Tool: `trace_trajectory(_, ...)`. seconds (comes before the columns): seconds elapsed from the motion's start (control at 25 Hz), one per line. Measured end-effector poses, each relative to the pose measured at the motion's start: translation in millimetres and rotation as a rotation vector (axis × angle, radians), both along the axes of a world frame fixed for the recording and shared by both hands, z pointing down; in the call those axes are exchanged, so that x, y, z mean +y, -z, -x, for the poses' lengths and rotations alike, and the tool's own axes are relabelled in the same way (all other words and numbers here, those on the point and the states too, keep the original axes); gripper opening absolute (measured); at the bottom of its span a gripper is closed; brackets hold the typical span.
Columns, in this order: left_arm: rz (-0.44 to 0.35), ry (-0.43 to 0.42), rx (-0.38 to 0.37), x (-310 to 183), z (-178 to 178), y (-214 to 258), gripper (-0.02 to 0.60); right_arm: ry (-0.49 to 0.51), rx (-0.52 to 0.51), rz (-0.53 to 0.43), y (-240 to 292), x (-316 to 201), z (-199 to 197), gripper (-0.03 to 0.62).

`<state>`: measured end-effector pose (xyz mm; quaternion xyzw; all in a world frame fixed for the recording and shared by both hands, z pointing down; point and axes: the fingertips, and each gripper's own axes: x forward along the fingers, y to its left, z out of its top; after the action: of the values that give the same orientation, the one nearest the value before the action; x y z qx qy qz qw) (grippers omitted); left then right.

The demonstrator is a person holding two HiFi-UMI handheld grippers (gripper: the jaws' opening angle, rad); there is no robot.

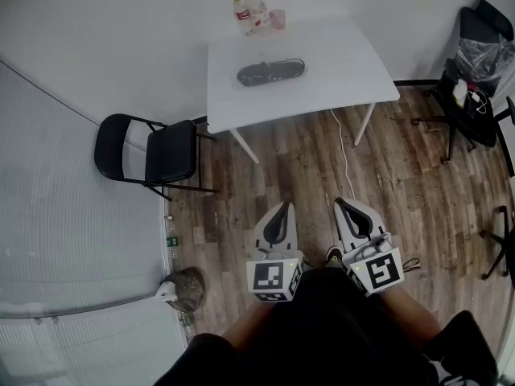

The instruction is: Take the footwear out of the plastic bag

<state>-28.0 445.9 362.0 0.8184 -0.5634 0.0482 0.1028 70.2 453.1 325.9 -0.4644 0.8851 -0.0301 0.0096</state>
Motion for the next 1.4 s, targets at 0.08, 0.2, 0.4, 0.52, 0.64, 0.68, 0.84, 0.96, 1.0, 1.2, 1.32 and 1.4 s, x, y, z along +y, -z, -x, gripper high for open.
trace_trajectory(0.08,0.002,0.003,0.000,-2.0,4.0,-0.9,0.023,-0.004,0.004,-0.004,0.3,-1.7,1.5,0.018)
trace_trajectory(0.2,0.001,0.008,-0.002,-3.0,11.4,-1.3,0.023,-0.011,0.007,-0.001,-1.1,-3.4,6.5,0.018)
trace_trajectory(0.4,0.006,0.012,-0.002,-0.4,24.7,-3.8,0.023,-0.019,0.007,-0.001,-2.3,-5.0,14.6,0.018)
trace_trajectory(0.52,0.002,0.025,0.005,2.1,38.0,-4.5,0.023,-0.029,-0.005,-0.006,-3.1,-6.1,16.1,0.018)
trace_trajectory(0.64,-0.010,0.044,0.011,3.8,57.7,-5.3,0.023,-0.027,-0.007,0.000,-6.5,-6.3,26.7,0.018)
trace_trajectory(0.68,-0.008,0.046,0.014,4.2,63.8,-6.1,0.023,-0.027,-0.004,0.002,-7.4,-5.7,30.7,0.018)
trace_trajectory(0.84,-0.007,0.050,0.019,9.5,83.3,-10.2,0.023,-0.036,0.013,0.002,-10.5,0.5,42.3,0.018)
trace_trajectory(0.96,-0.004,0.061,0.032,13.0,96.1,-13.8,0.023,-0.033,0.032,-0.005,-11.4,6.5,50.6,0.018)
trace_trajectory(1.0,-0.003,0.062,0.037,13.0,99.7,-14.1,0.023,-0.031,0.036,-0.007,-11.0,7.8,53.5,0.018)
trace_trajectory(1.2,-0.019,0.052,0.049,10.4,104.0,-12.4,0.023,-0.024,0.039,-0.018,-10.4,10.7,59.0,0.018)
trace_trajectory(1.32,-0.030,0.046,0.049,8.8,103.9,-11.7,0.023,-0.023,0.046,-0.023,-12.5,11.5,61.3,0.018)
trace_trajectory(1.4,-0.038,0.044,0.046,3.8,105.1,-10.1,0.023,-0.019,0.044,-0.026,-12.7,6.8,64.0,0.018)
